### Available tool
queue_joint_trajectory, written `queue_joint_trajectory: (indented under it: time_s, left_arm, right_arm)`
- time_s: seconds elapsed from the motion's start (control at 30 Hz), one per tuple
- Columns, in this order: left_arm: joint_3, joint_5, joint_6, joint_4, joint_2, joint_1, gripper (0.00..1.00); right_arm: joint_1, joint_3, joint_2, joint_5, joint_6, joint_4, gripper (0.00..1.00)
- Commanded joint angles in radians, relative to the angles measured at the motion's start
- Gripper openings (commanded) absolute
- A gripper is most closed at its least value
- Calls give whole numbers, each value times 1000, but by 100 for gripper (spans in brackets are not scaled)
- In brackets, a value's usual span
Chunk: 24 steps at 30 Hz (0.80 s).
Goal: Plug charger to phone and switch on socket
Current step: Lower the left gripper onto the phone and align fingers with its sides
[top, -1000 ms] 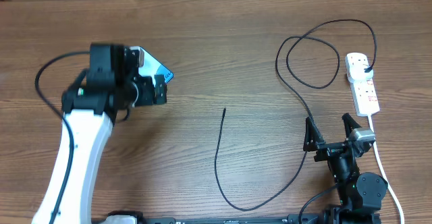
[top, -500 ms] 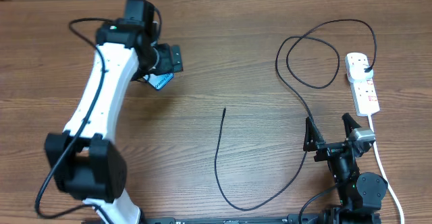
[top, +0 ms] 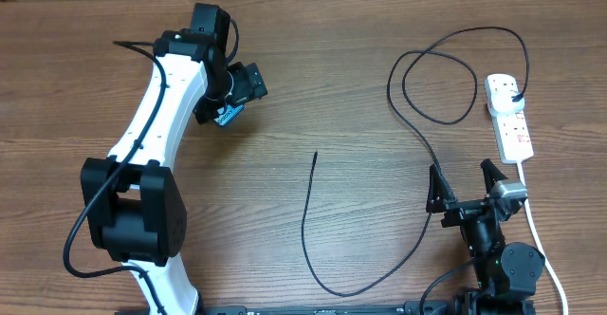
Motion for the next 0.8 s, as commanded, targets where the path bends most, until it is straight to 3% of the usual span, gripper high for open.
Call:
queue_joint_trajectory:
  time_s: [0.0, 0.33, 0.77]
  left_arm:
    - [26, -71, -152, 2, 8, 28, 100]
    - [26, -51, -205, 17, 8, 139, 100]
    - [75, -73, -220, 92, 8, 128, 100]
  right_arm:
    - [6, -11, -10, 10, -3, 6, 100]
    - [6, -11, -10, 10, -3, 6, 100]
    - [6, -11, -10, 10, -3, 6, 100]
